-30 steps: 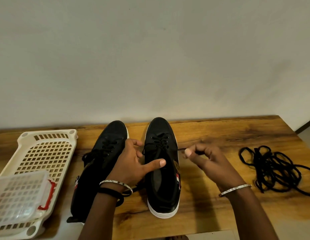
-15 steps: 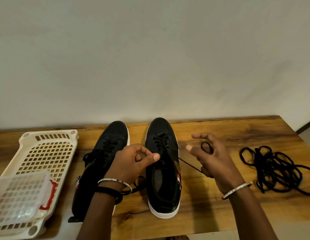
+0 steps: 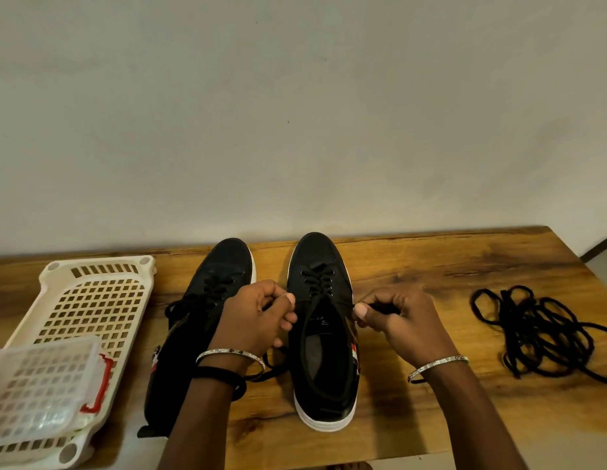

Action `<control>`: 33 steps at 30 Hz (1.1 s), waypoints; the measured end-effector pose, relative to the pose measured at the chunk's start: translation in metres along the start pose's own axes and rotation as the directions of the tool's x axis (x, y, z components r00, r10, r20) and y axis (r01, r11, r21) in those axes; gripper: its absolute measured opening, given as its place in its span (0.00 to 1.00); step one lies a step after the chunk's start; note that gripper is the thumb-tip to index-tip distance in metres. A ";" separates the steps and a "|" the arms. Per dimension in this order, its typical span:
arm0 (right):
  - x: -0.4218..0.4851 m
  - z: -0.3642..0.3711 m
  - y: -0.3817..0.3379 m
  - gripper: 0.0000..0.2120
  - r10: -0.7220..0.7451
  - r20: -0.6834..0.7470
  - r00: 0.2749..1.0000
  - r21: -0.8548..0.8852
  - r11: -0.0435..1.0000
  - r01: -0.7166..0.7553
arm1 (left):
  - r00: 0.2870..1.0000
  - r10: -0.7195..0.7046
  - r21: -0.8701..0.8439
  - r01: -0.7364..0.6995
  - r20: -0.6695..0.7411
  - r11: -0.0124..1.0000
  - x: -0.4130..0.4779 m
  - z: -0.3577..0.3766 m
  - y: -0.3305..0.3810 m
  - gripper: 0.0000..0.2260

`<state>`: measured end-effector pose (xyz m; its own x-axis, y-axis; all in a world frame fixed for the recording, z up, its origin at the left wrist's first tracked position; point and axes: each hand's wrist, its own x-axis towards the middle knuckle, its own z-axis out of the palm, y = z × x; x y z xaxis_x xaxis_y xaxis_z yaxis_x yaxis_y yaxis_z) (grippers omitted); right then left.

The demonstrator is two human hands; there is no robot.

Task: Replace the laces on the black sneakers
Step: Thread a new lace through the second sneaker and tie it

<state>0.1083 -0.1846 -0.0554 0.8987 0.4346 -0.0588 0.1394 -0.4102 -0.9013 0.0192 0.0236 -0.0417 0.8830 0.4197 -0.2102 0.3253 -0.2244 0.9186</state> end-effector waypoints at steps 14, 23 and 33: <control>-0.007 -0.012 -0.014 0.12 0.040 0.147 0.988 0.270 0.960 -0.079 | 0.997 0.079 0.083 -0.080 0.017 0.993 -0.007 -0.011 0.009 0.10; -0.040 -0.014 -0.056 0.16 0.099 0.076 0.992 0.186 0.976 -0.111 | 0.996 0.088 -0.041 -0.087 0.022 0.995 -0.050 -0.021 0.047 0.14; -0.054 -0.052 -0.186 0.15 -0.044 -0.043 0.998 -0.112 0.993 0.039 | 0.976 0.214 -0.068 -0.216 -0.043 0.974 -0.088 -0.061 0.149 0.14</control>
<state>0.0552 -0.1739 0.1375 0.9088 0.4173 -0.0009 0.2197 -0.4804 -0.8491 -0.0302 0.0067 0.1343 0.9168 0.3994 0.0055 0.1030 -0.2497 0.9628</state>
